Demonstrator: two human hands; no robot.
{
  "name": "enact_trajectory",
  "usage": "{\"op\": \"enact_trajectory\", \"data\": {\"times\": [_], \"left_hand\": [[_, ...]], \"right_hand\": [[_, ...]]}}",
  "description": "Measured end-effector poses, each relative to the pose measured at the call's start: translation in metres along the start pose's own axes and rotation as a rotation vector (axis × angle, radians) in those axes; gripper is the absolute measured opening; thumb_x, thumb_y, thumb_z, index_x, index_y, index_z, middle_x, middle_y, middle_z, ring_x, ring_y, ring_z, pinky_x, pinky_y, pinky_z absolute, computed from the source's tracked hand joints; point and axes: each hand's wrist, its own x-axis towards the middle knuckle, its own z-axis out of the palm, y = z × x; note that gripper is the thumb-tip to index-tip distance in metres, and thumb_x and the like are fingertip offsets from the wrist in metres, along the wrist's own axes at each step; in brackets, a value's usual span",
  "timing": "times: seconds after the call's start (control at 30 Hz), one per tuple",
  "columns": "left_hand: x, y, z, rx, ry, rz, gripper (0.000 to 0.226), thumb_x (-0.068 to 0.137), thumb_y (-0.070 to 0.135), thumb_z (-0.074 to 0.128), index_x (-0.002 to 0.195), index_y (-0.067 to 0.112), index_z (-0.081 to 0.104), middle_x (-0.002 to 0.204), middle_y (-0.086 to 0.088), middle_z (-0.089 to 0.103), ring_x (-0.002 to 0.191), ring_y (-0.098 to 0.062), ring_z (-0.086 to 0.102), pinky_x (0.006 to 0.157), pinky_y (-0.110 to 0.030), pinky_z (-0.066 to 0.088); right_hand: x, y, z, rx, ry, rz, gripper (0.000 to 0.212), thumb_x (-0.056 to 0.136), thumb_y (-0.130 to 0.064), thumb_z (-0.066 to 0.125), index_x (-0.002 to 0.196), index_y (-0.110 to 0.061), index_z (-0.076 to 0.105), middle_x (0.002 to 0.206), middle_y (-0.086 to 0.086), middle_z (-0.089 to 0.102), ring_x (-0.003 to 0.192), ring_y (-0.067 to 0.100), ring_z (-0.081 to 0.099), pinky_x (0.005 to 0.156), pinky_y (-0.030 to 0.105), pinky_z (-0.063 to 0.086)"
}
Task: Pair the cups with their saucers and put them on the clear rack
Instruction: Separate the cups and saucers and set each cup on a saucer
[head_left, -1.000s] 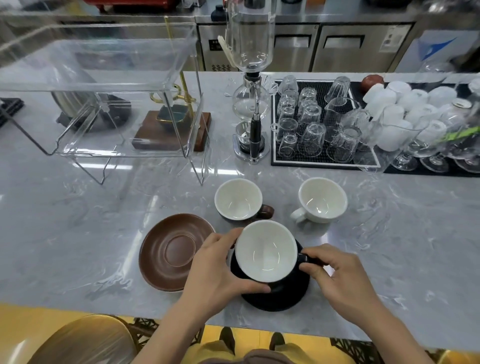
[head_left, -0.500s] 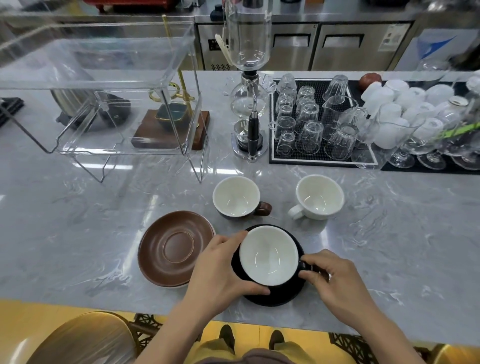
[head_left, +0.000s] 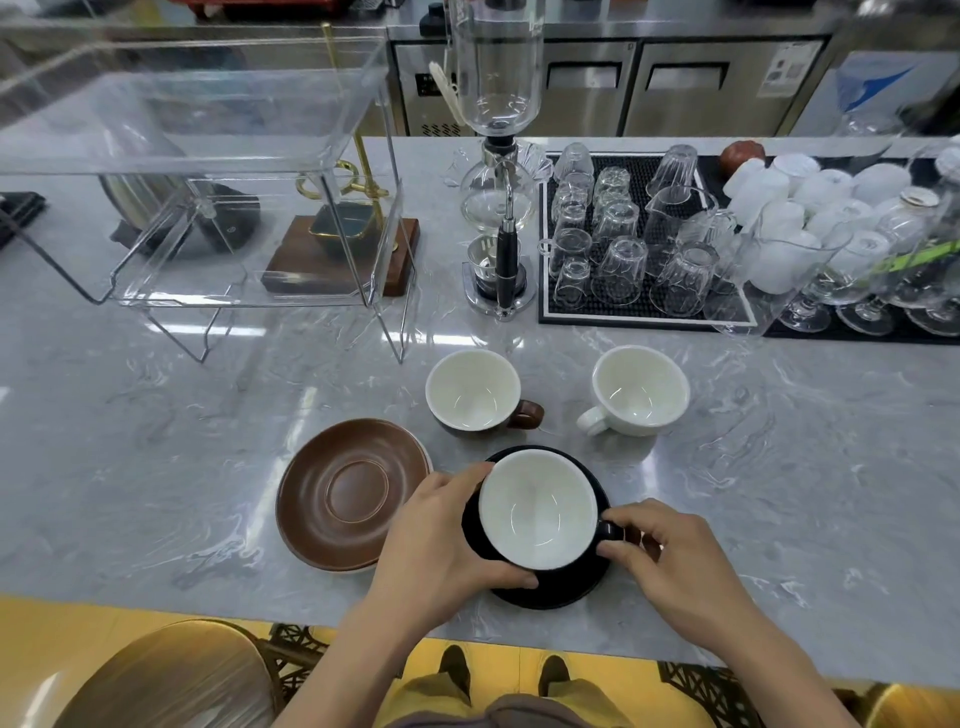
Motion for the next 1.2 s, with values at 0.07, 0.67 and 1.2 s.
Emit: {"op": "enact_trajectory", "data": {"times": [0.07, 0.67, 1.2], "left_hand": [[0.000, 0.000, 0.000, -0.001, 0.002, 0.008, 0.107, 0.040, 0.070, 0.082, 0.139, 0.046, 0.049, 0.102, 0.032, 0.048, 0.096, 0.002, 0.048, 0.076, -0.008, 0.035], [0.005, -0.023, -0.028, -0.232, 0.228, -0.092, 0.072, 0.056, 0.079, 0.078, 0.118, 0.044, 0.068, 0.096, 0.015, 0.070, 0.085, -0.005, 0.065, 0.071, -0.012, 0.051], [0.043, -0.045, -0.028, -0.371, 0.330, -0.144, 0.041, 0.071, 0.060, 0.078, 0.109, 0.047, 0.069, 0.093, 0.025, 0.070, 0.076, -0.008, 0.069, 0.070, -0.022, 0.057]], "right_hand": [[-0.001, -0.001, 0.000, 0.017, -0.002, 0.010, 0.029, 0.081, -0.017, 0.080, 0.089, -0.044, 0.070, 0.082, -0.009, 0.069, 0.072, 0.003, 0.057, 0.066, 0.008, 0.042], [0.017, -0.021, -0.015, 0.206, 0.154, 0.011, 0.025, 0.080, -0.021, 0.078, 0.085, -0.045, 0.075, 0.074, -0.007, 0.072, 0.063, 0.021, 0.056, 0.058, 0.019, 0.048], [0.080, -0.052, -0.011, 0.115, 0.191, -0.084, 0.022, 0.083, -0.018, 0.077, 0.080, -0.039, 0.072, 0.075, -0.012, 0.071, 0.066, 0.009, 0.062, 0.060, 0.009, 0.049]]}}
